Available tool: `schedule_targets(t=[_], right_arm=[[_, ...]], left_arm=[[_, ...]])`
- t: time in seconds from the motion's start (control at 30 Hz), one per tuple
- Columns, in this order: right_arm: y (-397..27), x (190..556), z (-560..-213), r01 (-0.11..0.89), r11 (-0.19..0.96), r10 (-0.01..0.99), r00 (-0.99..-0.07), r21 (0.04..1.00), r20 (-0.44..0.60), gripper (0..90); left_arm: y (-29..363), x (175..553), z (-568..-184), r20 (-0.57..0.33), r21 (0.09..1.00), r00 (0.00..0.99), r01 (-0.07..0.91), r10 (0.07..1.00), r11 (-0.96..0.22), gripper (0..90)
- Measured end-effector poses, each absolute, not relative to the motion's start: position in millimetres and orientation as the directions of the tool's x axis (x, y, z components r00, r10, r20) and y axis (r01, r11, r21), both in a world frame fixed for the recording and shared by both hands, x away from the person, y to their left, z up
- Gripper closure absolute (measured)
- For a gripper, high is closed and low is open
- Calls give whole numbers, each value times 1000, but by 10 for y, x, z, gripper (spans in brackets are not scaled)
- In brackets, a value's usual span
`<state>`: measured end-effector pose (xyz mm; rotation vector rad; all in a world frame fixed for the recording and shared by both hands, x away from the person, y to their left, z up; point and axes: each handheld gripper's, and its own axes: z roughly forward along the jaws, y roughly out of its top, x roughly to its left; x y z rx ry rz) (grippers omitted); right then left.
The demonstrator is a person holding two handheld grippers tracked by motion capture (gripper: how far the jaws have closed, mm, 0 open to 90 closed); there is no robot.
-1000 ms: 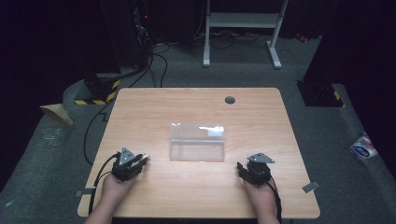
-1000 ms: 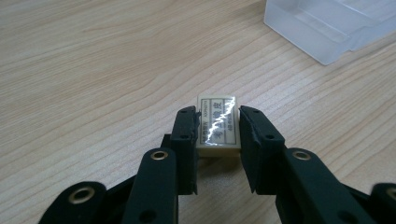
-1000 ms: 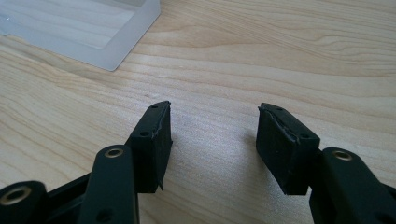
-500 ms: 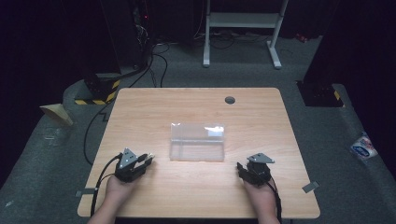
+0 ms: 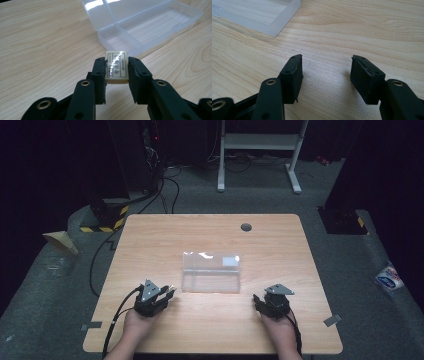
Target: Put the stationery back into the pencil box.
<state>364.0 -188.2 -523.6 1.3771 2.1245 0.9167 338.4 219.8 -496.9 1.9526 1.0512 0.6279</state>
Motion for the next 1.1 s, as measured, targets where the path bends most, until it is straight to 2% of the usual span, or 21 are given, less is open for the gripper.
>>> schedule_targets(t=[0.9, 1.1], right_arm=[[-1879, 3659, -5238, 614, 290, 913, -408, 735, -19, 431], [-1879, 3659, -5238, 612, 292, 912, -409, 735, -21, 431]], left_arm=[[1733, 3736, -4858, 14, 815, 480, 503, 877, -288, 681], [1666, 3824, -4857, -34, 813, 457, 530, 889, -242, 681]])
